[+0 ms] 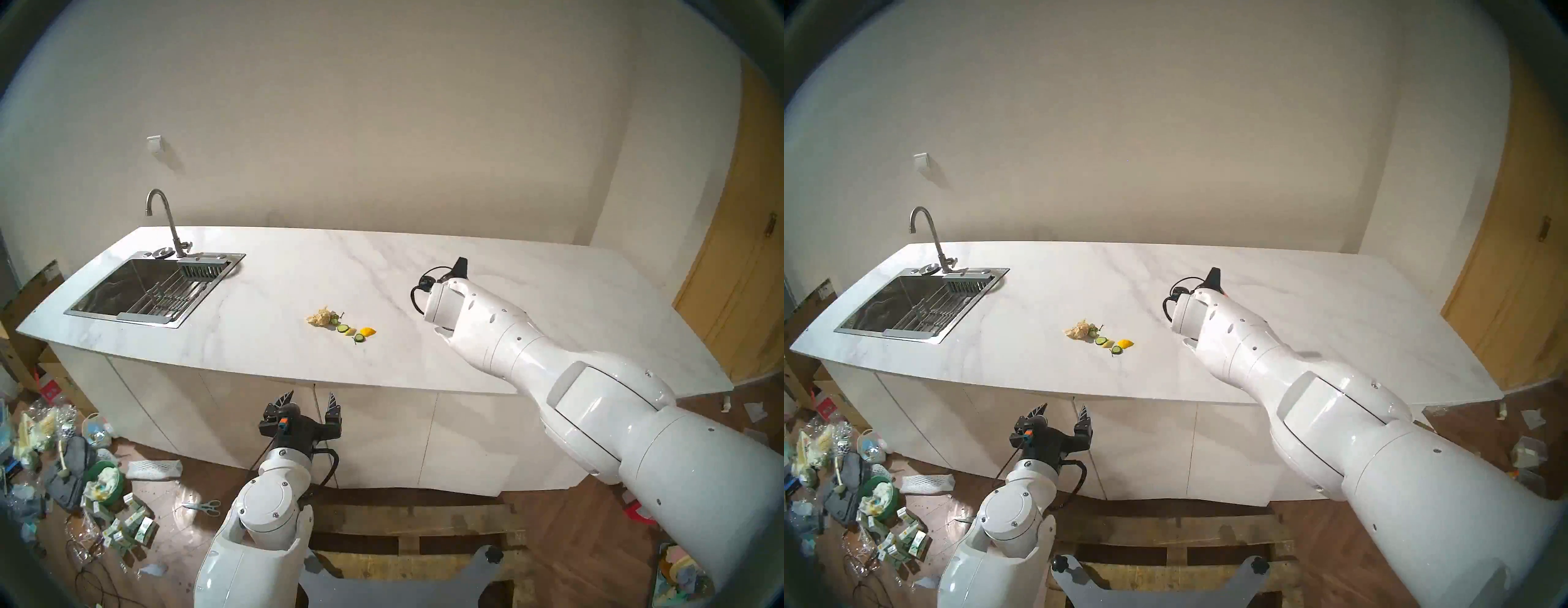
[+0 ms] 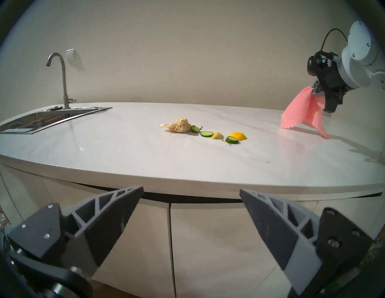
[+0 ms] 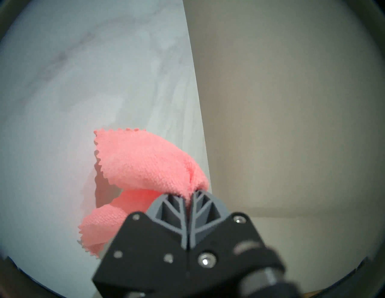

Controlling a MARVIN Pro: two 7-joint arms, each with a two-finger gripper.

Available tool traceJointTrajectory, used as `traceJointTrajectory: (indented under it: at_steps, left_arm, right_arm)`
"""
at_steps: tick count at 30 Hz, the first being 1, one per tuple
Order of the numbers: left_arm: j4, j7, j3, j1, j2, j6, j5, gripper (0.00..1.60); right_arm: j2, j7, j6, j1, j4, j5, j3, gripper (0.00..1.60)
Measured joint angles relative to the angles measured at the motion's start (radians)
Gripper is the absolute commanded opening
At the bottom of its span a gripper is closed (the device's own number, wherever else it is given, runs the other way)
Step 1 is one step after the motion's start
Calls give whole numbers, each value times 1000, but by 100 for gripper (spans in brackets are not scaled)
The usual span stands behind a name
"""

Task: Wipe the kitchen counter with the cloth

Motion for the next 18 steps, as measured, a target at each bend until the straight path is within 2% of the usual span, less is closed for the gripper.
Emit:
traceJointTrajectory:
  at_steps: [18]
  left_arm:
    - [2, 1, 0, -2, 0, 0, 0, 160]
  right_arm:
    - [103, 28, 17, -111, -164, 99, 108, 0]
